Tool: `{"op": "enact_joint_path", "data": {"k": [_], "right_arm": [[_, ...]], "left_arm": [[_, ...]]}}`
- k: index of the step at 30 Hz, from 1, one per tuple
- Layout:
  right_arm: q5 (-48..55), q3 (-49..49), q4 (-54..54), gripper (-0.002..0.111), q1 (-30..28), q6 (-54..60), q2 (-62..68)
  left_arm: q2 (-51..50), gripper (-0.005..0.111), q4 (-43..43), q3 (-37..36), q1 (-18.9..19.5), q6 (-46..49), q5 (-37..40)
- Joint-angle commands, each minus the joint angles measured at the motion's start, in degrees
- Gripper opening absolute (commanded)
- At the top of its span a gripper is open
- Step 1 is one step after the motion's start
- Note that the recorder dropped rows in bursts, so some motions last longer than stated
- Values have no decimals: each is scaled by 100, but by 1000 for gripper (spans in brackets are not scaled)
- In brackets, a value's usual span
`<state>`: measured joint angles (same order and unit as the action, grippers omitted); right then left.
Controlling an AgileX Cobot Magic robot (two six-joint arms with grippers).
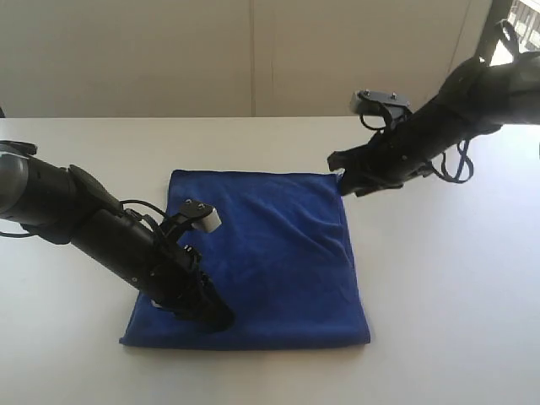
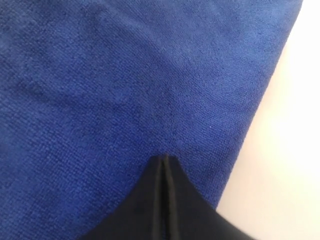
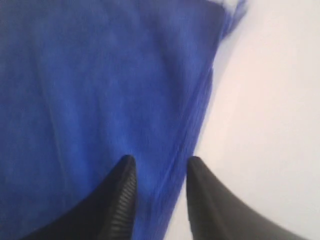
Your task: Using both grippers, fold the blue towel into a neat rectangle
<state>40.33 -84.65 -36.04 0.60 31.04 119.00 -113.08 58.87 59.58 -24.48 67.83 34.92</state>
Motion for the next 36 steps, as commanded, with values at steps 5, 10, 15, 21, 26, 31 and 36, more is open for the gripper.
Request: {"op": "enact_joint_path", "data": {"k": [5,10,15,21,26,31,36], "right_arm": [[654,-1402,-760,7,-1,494,1249],[480,-1418,-534,7,-1,494,1392],[391,-1418,-412,7,-1,470,1554],[-102,-1418,166,7,-1,222,1554],[-205,-1418,230,7,-1,170,1554],[7,-1418,-83,7,-1,515,1283],[162,-1418,125,7,-1,652,717]], "left_arm": [[-94,0,-239,-44,-26,6,-32],[-94,0,-239,-44,-26,6,-32],[-94,0,-239,-44,-26,6,-32],[-94,0,-238,-44,-26,6,-8],[-132,0,-238,-44,-26,6,-8],[-143,0,-238,-44,-26,16,53],[188,0,-238,50,-26,29,174]]}}
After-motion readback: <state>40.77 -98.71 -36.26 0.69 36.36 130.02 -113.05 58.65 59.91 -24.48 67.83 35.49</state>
